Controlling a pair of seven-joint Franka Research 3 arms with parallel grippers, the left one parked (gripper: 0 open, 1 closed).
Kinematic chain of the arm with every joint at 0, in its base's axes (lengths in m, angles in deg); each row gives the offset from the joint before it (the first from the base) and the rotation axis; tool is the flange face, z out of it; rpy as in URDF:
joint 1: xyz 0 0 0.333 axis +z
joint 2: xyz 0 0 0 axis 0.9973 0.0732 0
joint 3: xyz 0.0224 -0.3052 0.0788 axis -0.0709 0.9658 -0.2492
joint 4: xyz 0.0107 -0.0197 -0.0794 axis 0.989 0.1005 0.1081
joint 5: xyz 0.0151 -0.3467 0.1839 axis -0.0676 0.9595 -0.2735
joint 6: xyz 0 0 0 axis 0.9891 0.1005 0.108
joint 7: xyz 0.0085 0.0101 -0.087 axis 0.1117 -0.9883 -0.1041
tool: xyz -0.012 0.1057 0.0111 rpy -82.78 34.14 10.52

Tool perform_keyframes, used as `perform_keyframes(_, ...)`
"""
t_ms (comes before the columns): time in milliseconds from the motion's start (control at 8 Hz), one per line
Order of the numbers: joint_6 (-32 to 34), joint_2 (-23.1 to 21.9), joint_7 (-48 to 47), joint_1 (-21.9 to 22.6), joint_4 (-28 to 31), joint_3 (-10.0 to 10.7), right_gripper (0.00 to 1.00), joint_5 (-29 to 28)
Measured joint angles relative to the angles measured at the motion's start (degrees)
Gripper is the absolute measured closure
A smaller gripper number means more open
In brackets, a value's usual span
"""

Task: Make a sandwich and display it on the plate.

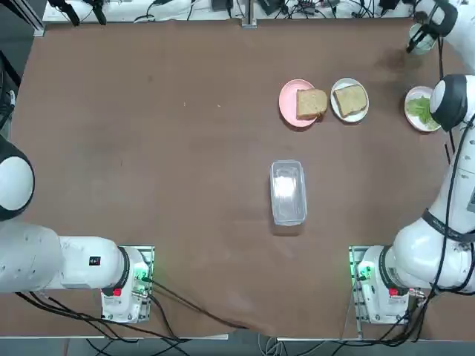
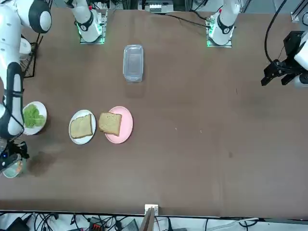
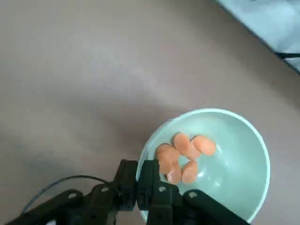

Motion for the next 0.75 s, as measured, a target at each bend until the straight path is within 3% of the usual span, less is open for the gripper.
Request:
perform_keyframes(375,11.51,-4.89,-10.28,1.77,-0.34,-0.69,0.97,-2.79)
perform_keyframes(750,23.11,-6.22,-21.69,4.91,-0.01,-0.86,0.97,-15.04)
